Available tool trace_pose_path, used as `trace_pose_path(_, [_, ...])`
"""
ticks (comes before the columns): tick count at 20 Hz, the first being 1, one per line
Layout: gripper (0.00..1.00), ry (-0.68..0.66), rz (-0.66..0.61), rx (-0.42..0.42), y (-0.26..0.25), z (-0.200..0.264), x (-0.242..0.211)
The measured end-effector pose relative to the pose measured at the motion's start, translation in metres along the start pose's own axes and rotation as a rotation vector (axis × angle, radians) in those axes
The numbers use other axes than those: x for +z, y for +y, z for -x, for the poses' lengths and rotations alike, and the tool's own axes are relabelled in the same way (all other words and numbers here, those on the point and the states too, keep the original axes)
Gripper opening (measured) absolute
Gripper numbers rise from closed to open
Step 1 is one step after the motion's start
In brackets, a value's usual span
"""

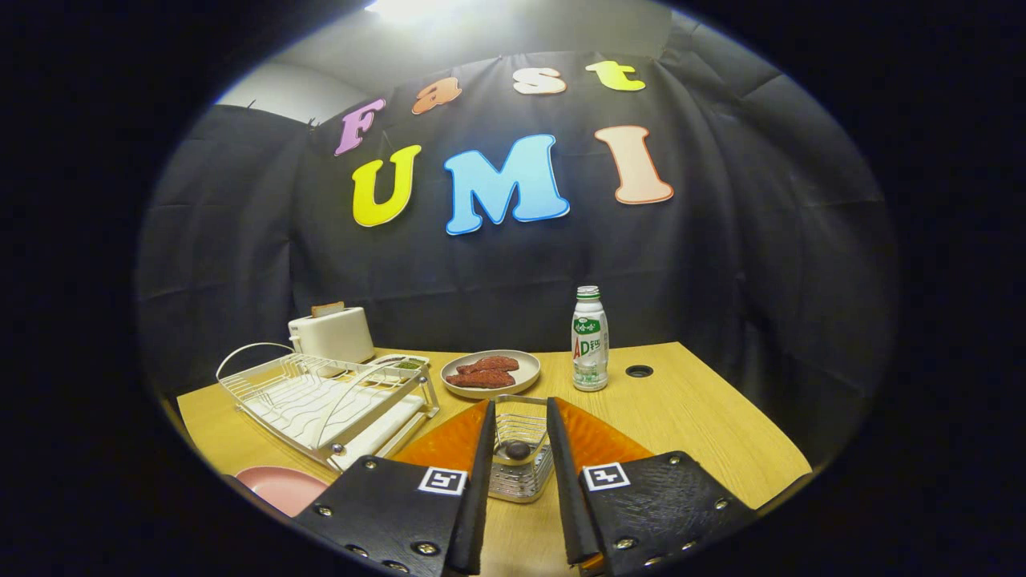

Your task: Take the plate from the dish rack, then take the spoon from the basket and place it into the plate.

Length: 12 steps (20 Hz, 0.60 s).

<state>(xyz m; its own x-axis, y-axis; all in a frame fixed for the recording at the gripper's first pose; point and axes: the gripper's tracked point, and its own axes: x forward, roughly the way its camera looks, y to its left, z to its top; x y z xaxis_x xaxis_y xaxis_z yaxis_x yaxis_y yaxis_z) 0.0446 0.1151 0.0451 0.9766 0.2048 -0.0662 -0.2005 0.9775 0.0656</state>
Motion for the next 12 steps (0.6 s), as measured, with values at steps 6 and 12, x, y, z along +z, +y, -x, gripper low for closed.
trace_pose_path(6, [0.17,-0.011,0.010,-0.040,0.003,-0.011,0.000])
trace_pose_path(12, [0.04,0.054,0.027,-0.034,0.014,-0.014,0.018])
